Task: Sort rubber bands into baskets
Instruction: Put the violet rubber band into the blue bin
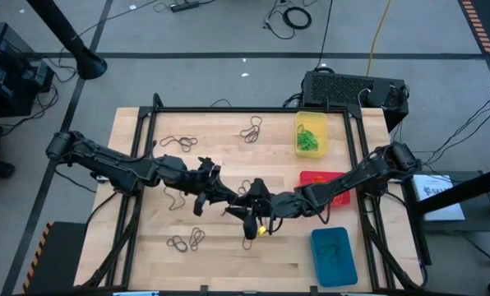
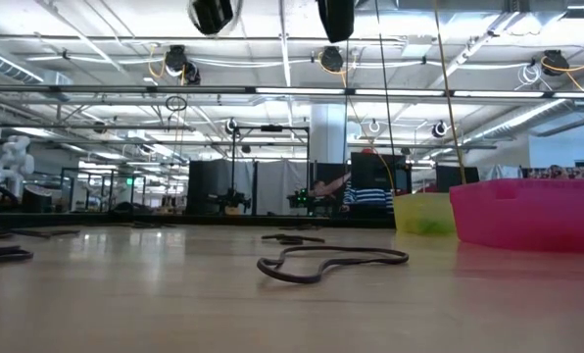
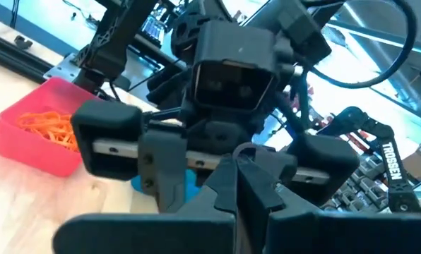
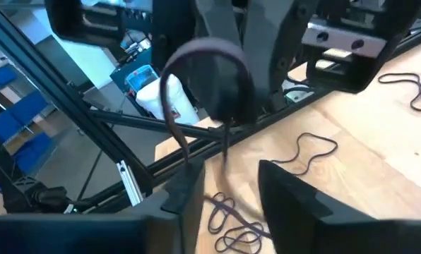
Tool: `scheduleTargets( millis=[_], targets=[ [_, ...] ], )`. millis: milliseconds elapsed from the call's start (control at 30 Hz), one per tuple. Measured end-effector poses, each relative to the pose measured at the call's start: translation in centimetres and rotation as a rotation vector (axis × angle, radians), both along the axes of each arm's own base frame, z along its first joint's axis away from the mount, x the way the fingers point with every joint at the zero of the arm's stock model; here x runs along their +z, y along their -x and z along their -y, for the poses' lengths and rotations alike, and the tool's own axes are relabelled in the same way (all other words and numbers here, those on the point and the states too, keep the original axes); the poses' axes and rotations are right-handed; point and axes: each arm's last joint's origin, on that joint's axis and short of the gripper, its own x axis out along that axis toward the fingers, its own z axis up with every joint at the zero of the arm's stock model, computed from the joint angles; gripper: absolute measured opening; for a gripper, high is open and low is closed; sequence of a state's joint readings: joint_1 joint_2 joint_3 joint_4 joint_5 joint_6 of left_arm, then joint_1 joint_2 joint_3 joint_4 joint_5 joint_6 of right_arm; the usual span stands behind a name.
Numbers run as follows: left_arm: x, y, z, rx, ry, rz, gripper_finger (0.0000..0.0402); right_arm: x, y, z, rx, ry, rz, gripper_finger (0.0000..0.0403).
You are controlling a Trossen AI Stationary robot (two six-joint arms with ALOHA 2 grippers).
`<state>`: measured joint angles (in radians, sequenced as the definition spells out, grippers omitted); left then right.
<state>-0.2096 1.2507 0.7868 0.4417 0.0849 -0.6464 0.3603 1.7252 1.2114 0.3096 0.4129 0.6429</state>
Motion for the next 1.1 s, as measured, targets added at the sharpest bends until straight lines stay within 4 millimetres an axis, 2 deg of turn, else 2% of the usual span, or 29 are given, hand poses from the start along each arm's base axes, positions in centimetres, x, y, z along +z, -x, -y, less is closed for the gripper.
scheduleTargets(
  millis=[67,167,233,433,700,867,1100],
  targets=[
    [-0.1,0.0,0.0,0.0,-0.003,-0.011,0.0002,0.0,0.0,0.0,0.0,0.004,0.0,0.0107],
    [-0.3,0.0,0.0,0.005,-0.008,-0.031,0.0016,0.1,0.1,0.0,0.009,0.049,-0.009,0.0035],
    [-0.6,0.0,0.0,0.007,-0.016,-0.066,0.0031,0.4,0.3,0.0,0.019,0.078,-0.007,0.0011],
    [-1.4,0.1,-0.1,0.007,-0.038,-0.137,0.0085,1.2,1.6,-0.3,0.051,0.064,-0.062,0.0002],
    [-1.4,0.1,-0.4,-0.049,-0.024,-0.138,0.0155,3.0,5.7,-1.6,0.104,0.024,-0.202,0.0001],
    [-1.7,0.1,-1.1,-0.185,-0.002,-0.177,0.0161,3.5,8.5,-2.7,0.124,-0.072,-0.305,0.0],
    [-2.9,0.3,-2.6,-0.148,0.029,-0.327,0.0162,2.8,11.9,-5.8,0.22,-0.3,-0.5,0.0]
  ],
)
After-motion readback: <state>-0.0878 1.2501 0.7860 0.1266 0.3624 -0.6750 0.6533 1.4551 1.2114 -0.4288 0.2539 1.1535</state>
